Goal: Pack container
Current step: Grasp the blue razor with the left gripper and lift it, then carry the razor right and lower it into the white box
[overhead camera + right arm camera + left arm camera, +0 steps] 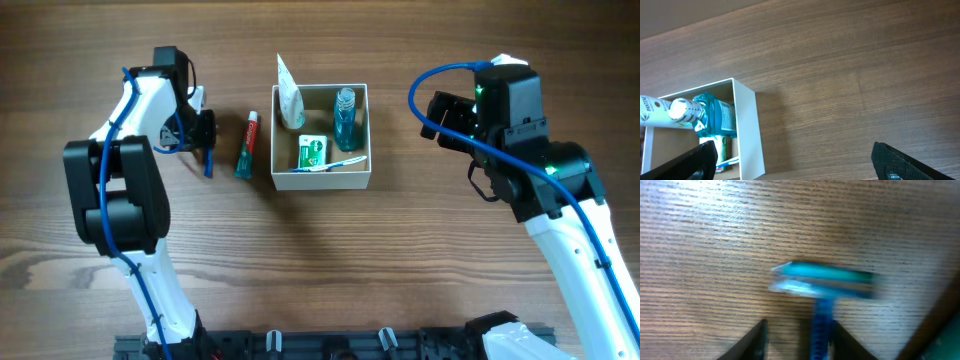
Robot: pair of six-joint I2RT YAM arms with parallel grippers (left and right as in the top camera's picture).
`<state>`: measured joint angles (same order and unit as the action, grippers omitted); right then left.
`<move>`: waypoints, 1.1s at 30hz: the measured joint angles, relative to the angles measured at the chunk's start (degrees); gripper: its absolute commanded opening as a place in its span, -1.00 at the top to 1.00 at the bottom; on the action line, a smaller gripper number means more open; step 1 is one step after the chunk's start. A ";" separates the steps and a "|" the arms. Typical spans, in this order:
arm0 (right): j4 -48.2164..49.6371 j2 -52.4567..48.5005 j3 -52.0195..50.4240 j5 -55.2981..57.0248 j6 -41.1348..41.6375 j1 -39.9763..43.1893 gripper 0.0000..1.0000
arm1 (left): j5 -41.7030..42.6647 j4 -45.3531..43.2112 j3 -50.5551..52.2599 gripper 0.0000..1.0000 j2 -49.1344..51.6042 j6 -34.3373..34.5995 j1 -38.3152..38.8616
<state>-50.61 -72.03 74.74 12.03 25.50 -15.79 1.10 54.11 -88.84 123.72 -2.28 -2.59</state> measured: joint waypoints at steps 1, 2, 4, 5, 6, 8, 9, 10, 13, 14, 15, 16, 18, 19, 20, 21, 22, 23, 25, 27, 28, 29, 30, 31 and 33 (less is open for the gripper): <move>0.00 0.00 0.00 0.00 0.00 0.00 -0.99 | -0.63 0.04 -0.07 0.73 0.04 0.09 0.28; 0.00 0.00 0.00 0.00 0.00 0.00 -0.99 | -1.07 0.07 -0.04 0.92 0.09 -0.33 0.52; 0.00 0.00 0.00 0.00 0.00 0.00 -0.99 | -1.27 0.22 -0.07 0.92 0.09 -0.02 0.79; 0.00 0.00 0.00 0.00 0.00 0.00 -0.99 | -1.27 0.48 -0.13 0.92 0.09 -0.02 0.85; 0.00 0.00 0.00 0.00 0.00 0.00 -1.00 | -1.31 0.68 -0.22 0.92 0.09 -0.17 0.94; 0.00 0.00 0.00 0.00 0.00 0.00 -0.99 | -1.25 1.29 -0.39 0.92 0.15 -0.20 0.94; 0.00 0.00 0.00 -0.02 0.00 0.00 -0.99 | -1.22 1.92 -0.42 0.92 0.15 -0.13 0.94; 0.00 0.00 0.00 -0.02 0.00 0.00 -0.99 | -1.20 2.67 -0.42 0.92 0.15 0.02 0.98; 0.00 0.00 0.00 0.00 0.02 0.00 -1.00 | -0.94 4.15 -0.42 0.92 0.13 0.48 1.05; 0.00 0.00 0.00 0.00 0.00 0.00 -0.99 | -0.55 4.85 -0.39 0.92 0.00 0.66 1.05; 0.00 0.00 0.00 0.00 0.00 0.00 -1.00 | -0.09 5.95 -0.15 0.92 -0.28 0.87 1.05; 0.00 0.00 0.00 0.00 0.00 0.00 -0.99 | 0.24 6.67 0.13 0.92 -0.74 0.90 1.14; 0.00 0.00 0.00 -0.02 0.00 0.00 -1.00 | 1.14 8.11 0.57 0.92 -2.40 1.01 1.44; 0.00 0.00 0.00 -0.02 0.00 0.00 -1.00 | 1.88 8.81 0.63 0.92 -3.89 1.05 1.79; 0.00 0.00 0.00 0.00 0.00 0.00 -0.99 | 2.49 9.25 0.70 0.92 -5.38 1.05 2.14; 0.00 0.00 0.00 0.00 0.00 0.00 -0.99 | 3.41 10.01 0.76 0.92 -8.46 1.03 2.91; 0.00 0.00 0.00 0.00 0.00 0.00 -1.00 | 4.26 10.34 0.76 0.92 -11.54 0.79 3.78; 0.00 0.00 0.00 0.00 0.00 0.00 -1.00 | 4.94 10.43 0.76 0.92 -13.84 0.44 4.52; 0.00 0.00 0.00 0.00 0.00 0.00 -1.00 | 6.14 10.43 0.76 0.92 -19.96 -1.38 7.17; 0.00 0.00 0.00 0.00 0.00 0.00 -0.99 | 6.88 10.43 0.76 0.92 -26.12 -4.55 11.23; 0.00 0.00 0.00 0.00 0.00 0.00 -1.00 | 7.17 10.43 0.74 0.92 -28.59 -6.43 13.46; 0.00 0.00 0.00 0.00 0.00 0.00 -0.99 | 7.48 10.38 0.72 0.92 -31.39 -9.33 16.57; 0.00 0.00 0.00 0.00 0.00 0.00 -0.99 | 7.69 10.36 0.70 0.92 -33.22 -11.54 19.17; 0.00 0.00 0.00 0.00 0.00 0.00 -0.99 | 7.93 10.25 0.70 0.92 -35.12 -14.84 22.56; 0.00 0.00 0.00 0.00 0.00 0.00 -0.99 | 7.76 9.57 0.70 0.92 -36.81 -19.80 28.26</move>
<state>-50.61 -72.03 74.74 12.03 25.50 -15.79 8.86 63.68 -88.14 86.91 -22.09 25.67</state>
